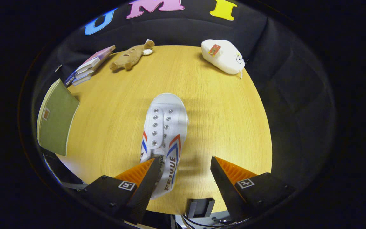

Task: Open the storage box then place both shoes into the box .Put the left shoe in first, then the right shoe, with the right side of both shoes facing outward in a uniform manner.

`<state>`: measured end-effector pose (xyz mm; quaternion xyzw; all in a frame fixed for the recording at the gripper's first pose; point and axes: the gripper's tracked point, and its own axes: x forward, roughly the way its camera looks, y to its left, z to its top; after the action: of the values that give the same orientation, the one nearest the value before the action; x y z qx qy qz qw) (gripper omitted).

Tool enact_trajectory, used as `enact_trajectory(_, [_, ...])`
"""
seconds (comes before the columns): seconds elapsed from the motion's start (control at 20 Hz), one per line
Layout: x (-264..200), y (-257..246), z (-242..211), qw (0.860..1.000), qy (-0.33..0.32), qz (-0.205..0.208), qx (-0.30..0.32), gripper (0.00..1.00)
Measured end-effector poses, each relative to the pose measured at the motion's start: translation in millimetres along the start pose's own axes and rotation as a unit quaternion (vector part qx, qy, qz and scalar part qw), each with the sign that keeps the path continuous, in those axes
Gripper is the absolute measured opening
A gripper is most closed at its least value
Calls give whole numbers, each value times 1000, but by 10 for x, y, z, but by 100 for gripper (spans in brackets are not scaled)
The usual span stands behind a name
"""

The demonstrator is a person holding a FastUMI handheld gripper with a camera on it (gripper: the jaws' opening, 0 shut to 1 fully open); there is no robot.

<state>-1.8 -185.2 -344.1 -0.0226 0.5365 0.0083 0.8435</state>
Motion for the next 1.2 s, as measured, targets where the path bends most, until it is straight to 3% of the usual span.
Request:
enact_trajectory(0.25, [262, 114, 62, 999, 17, 32, 13, 97])
enact_trajectory(0.4, [319, 231, 57, 998, 25, 54, 20, 50])
enact_trajectory(0.55, [334, 187, 60, 997, 35, 56, 47, 37])
enact_trajectory(0.7, [341, 171, 55, 995, 49, 48, 75, 15])
enact_trajectory(0.9, [292, 173, 55, 995, 50, 56, 69, 8])
enact_trajectory(1.2, [-13, 465, 300, 995, 27, 74, 62, 7])
